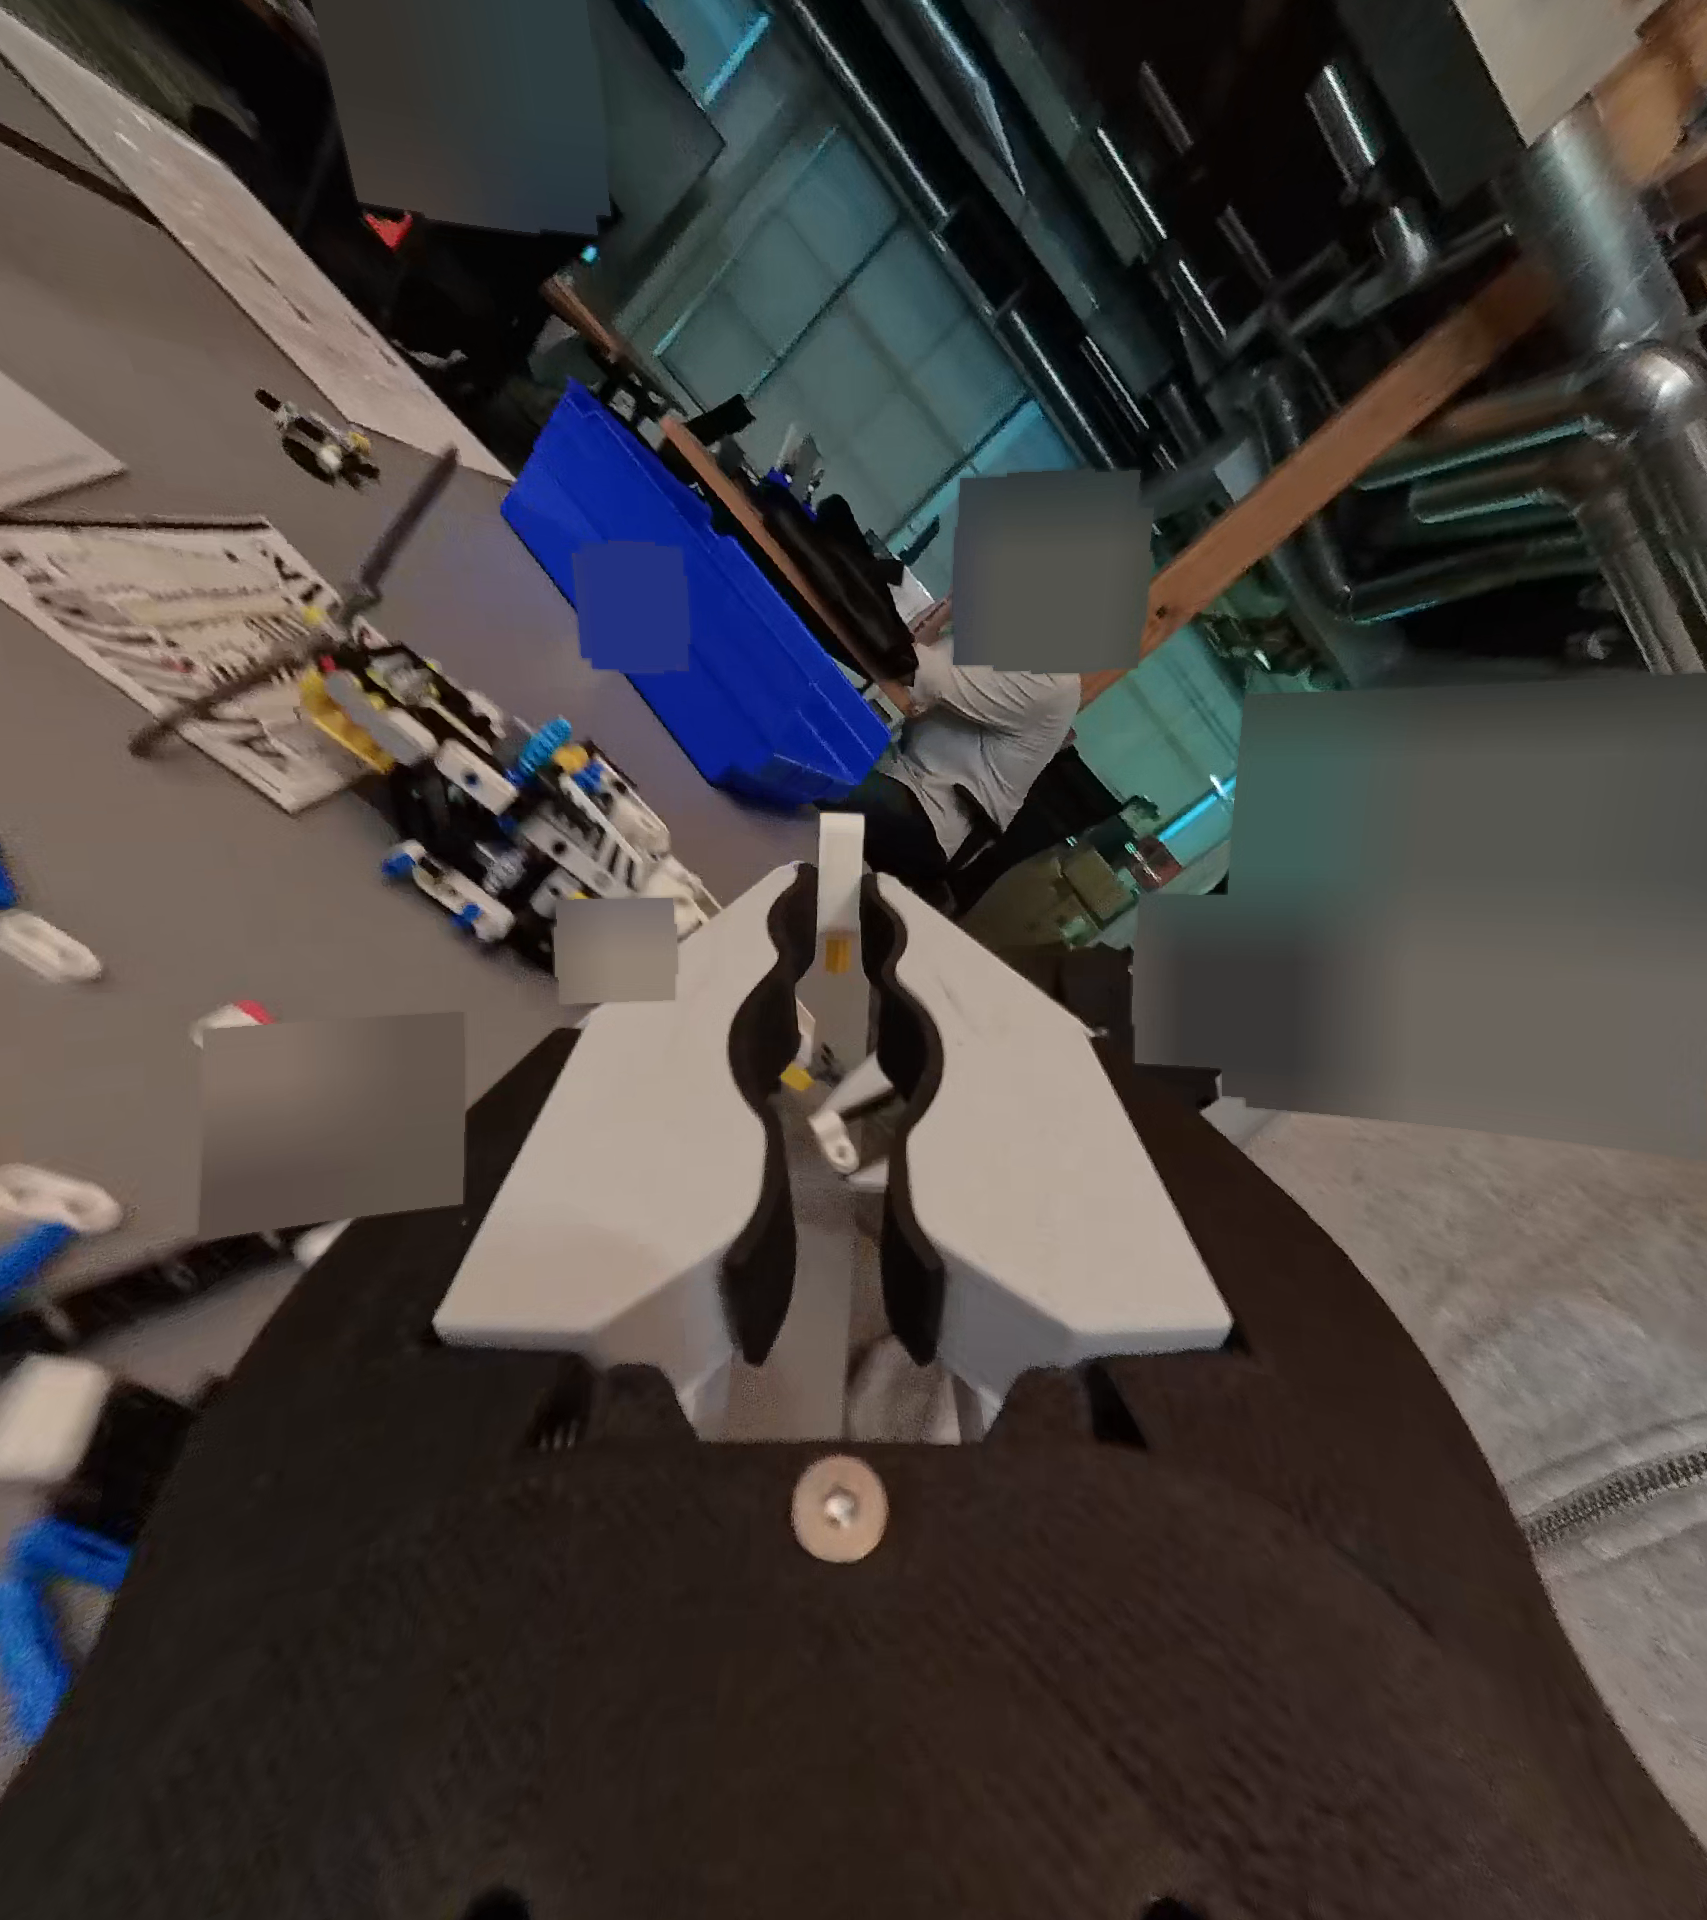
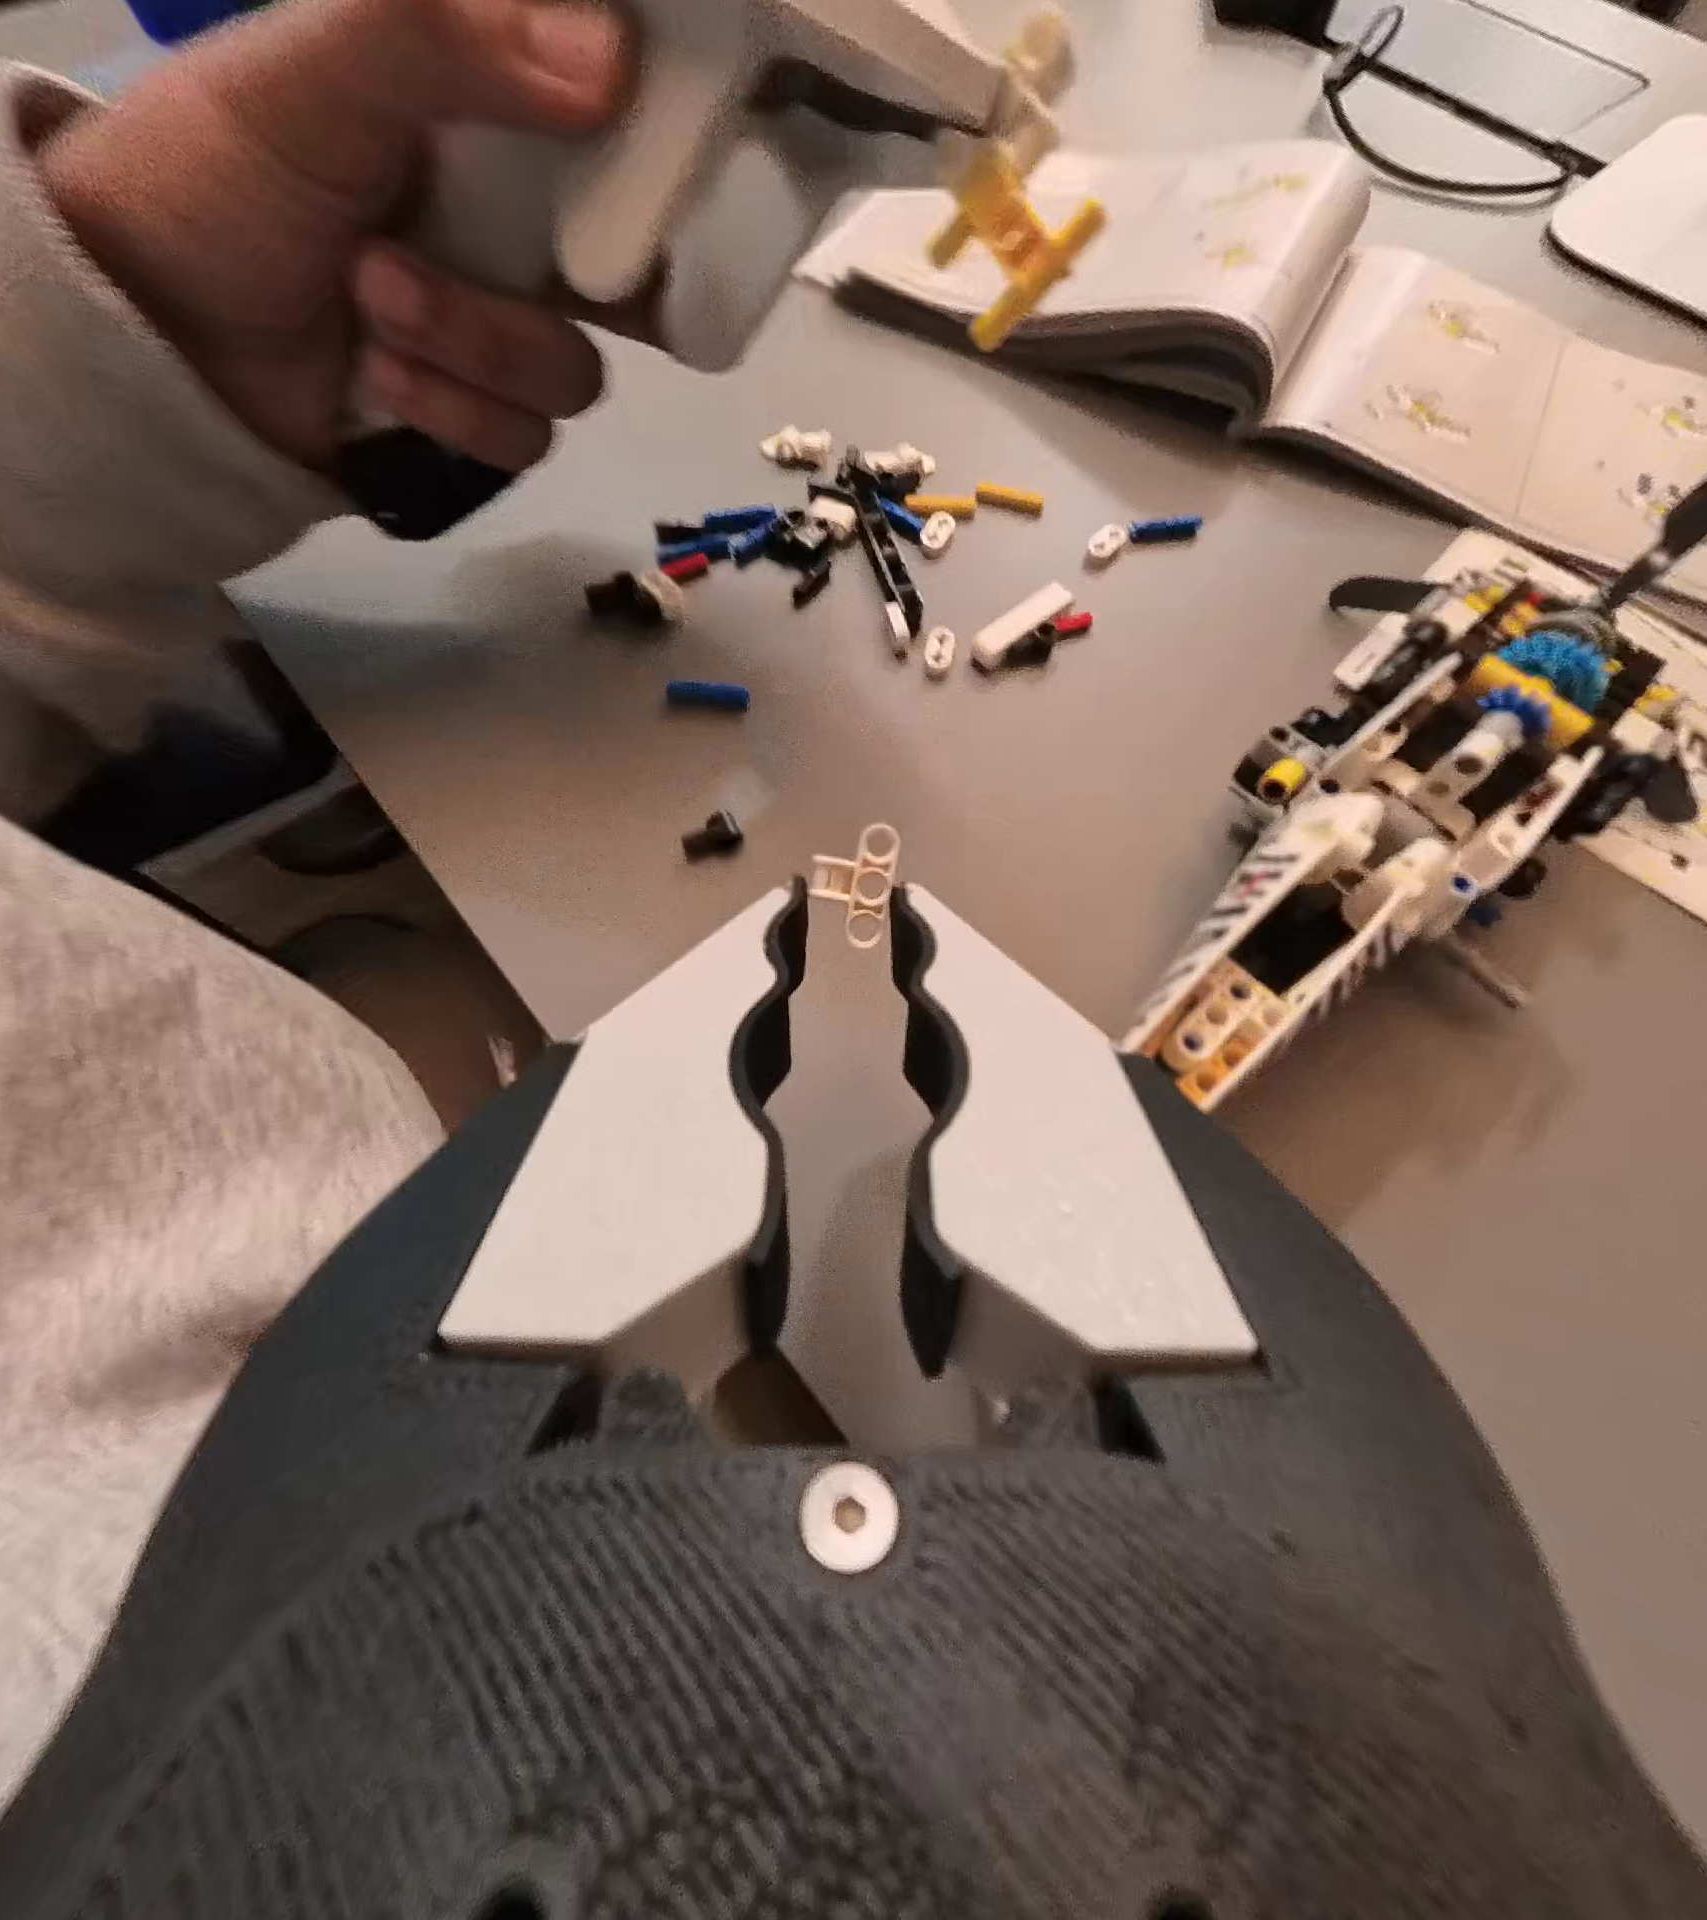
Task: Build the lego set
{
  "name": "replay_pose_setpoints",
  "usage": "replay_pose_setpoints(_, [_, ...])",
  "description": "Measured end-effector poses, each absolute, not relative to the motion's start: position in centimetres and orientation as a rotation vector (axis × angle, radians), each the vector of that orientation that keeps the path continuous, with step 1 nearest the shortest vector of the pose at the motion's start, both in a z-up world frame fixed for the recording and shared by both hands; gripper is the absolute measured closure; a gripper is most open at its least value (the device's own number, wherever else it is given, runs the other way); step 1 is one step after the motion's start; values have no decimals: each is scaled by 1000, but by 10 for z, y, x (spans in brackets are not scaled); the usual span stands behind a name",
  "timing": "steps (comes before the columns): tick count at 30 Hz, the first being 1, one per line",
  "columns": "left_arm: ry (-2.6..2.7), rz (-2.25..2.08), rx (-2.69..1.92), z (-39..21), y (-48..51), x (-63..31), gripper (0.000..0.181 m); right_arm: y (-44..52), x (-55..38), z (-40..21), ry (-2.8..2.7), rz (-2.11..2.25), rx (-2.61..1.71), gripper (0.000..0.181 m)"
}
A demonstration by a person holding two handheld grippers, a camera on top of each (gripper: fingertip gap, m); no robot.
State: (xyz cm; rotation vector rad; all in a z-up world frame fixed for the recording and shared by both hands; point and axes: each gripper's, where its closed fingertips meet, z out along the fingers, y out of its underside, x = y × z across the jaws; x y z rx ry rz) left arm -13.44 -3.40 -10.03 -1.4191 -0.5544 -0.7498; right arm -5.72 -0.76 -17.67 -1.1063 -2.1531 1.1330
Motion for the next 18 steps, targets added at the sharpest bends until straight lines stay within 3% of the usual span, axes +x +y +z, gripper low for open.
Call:
replay_pose_setpoints(8, [-880, -784, -1277, -143, -51, -64, 175, 5, -46, -207, -2247, 1005, -1149, 165])
replay_pose_setpoints(18, [-849, -698, -1632, -177, -28, -40, 174, 9, -39, -198, -2212, 1163, -1166, 158])
